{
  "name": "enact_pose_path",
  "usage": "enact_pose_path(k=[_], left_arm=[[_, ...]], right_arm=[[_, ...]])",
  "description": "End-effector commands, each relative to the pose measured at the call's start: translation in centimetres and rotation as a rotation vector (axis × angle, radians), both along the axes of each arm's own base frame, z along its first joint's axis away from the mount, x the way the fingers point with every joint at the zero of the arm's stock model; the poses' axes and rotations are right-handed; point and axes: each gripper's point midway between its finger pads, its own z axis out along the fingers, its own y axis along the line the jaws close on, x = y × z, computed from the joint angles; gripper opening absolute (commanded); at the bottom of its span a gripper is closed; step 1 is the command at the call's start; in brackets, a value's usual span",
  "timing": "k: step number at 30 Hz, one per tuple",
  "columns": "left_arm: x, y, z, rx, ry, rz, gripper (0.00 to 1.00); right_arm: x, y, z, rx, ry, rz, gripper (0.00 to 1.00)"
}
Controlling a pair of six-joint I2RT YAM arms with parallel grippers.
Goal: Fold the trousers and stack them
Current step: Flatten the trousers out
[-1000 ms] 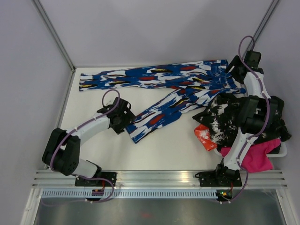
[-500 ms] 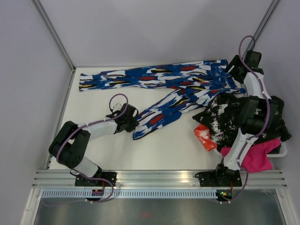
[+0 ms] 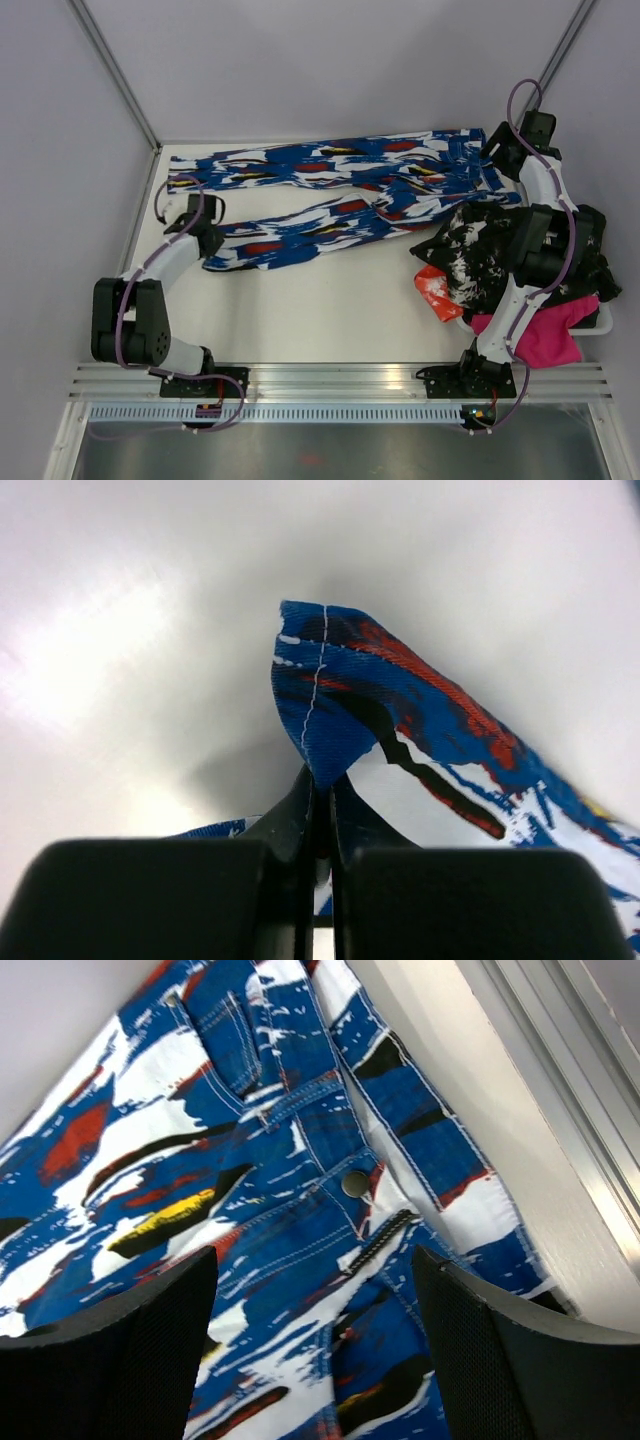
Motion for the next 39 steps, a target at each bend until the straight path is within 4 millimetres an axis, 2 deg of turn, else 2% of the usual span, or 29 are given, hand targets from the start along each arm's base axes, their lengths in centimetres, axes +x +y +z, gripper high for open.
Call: enact_pose_path(k=[1, 2, 4, 8, 9, 10, 12, 13, 15, 16, 22, 25, 26, 28, 29, 30, 32, 33, 35, 36, 38, 39], left_arm=[[2.2, 5.6, 6.4, 0.249, -0.046, -0.055, 0.02], [2.2, 6.2, 6.6, 0.270, -0.028, -0.055, 0.02], [1.8, 9.0, 7.0, 0.325, 0.017, 0.002, 0.02], [1.6, 12.8, 6.6, 0.322, 0.044, 0.091, 0.02], [1.4, 14.3, 6.5, 0.318, 0.051, 0.133, 0.02], [1.8, 15.1, 6.9, 0.324, 0.047, 0.142, 0.02], [2.3, 16.4, 6.5, 0.337, 0.071, 0.162, 0.02], [3.1, 16.9, 7.3, 0.353, 0.056, 0.163, 0.02], [3.8, 17.8, 7.0, 0.360, 0.068, 0.180, 0.02], [4.6, 18.3, 7.8, 0.366, 0.051, 0.185, 0.02], [7.3, 20.4, 9.3, 0.417, 0.071, 0.181, 0.02], [9.0, 20.2, 9.6, 0.428, 0.051, 0.089, 0.02], [10.4, 19.7, 9.7, 0.409, 0.003, 0.036, 0.03], [11.5, 19.1, 9.8, 0.422, -0.016, -0.063, 0.10], [12.5, 18.4, 9.7, 0.398, -0.049, -0.114, 0.14], [13.1, 18.0, 9.9, 0.402, -0.060, -0.163, 0.27], [13.9, 16.5, 9.4, 0.348, -0.070, -0.249, 0.42], [14.3, 16.3, 10.1, 0.344, -0.083, -0.261, 0.44], [14.3, 15.7, 10.0, 0.312, -0.089, -0.274, 0.55], [14.4, 15.4, 10.5, 0.304, -0.110, -0.280, 0.69], [14.8, 14.3, 11.5, 0.277, -0.160, -0.324, 0.78], [14.8, 14.0, 11.6, 0.274, -0.164, -0.338, 0.79]], right_arm=[[-0.9, -0.3, 1.7, -0.045, -0.012, -0.005, 0.84], [-1.0, -0.2, 1.6, -0.042, -0.009, 0.000, 0.84], [-1.1, 0.1, 1.0, -0.032, 0.005, 0.015, 0.84], [-1.2, 0.5, -0.4, -0.014, 0.034, 0.041, 0.83], [-1.2, 0.8, -1.0, 0.000, 0.046, 0.053, 0.83], [-1.2, 0.9, -1.3, 0.002, 0.051, 0.060, 0.82], [-1.2, 0.8, -1.9, 0.004, 0.069, 0.060, 0.82], [-1.3, 0.8, -2.2, 0.004, 0.077, 0.058, 0.82], [-1.2, 0.6, -2.4, 0.000, 0.092, 0.051, 0.82], [-1.5, 0.7, -3.3, 0.009, 0.122, 0.053, 0.82], [-1.6, 1.5, -5.3, 0.072, 0.168, 0.062, 0.77], [-1.1, 2.1, -5.3, 0.094, 0.165, 0.086, 0.70], [-1.0, 2.4, -5.1, 0.095, 0.162, 0.095, 0.70], [-0.3, 3.5, -4.4, 0.080, 0.146, 0.127, 0.70], [0.3, 4.8, -3.7, 0.060, 0.134, 0.154, 0.71], [0.5, 5.5, -3.5, 0.049, 0.137, 0.168, 0.72], [0.7, 7.3, -3.4, 0.006, 0.153, 0.196, 0.75], [0.1, 7.0, -4.1, -0.029, 0.193, 0.157, 0.75], [-1.0, 6.7, -5.0, -0.018, 0.242, 0.067, 0.76], [-2.8, 5.4, -5.8, -0.039, 0.297, -0.021, 0.77], [-4.3, 4.2, -6.0, -0.011, 0.286, -0.096, 0.77], [-4.7, 3.7, -5.7, -0.013, 0.271, -0.105, 0.77]])
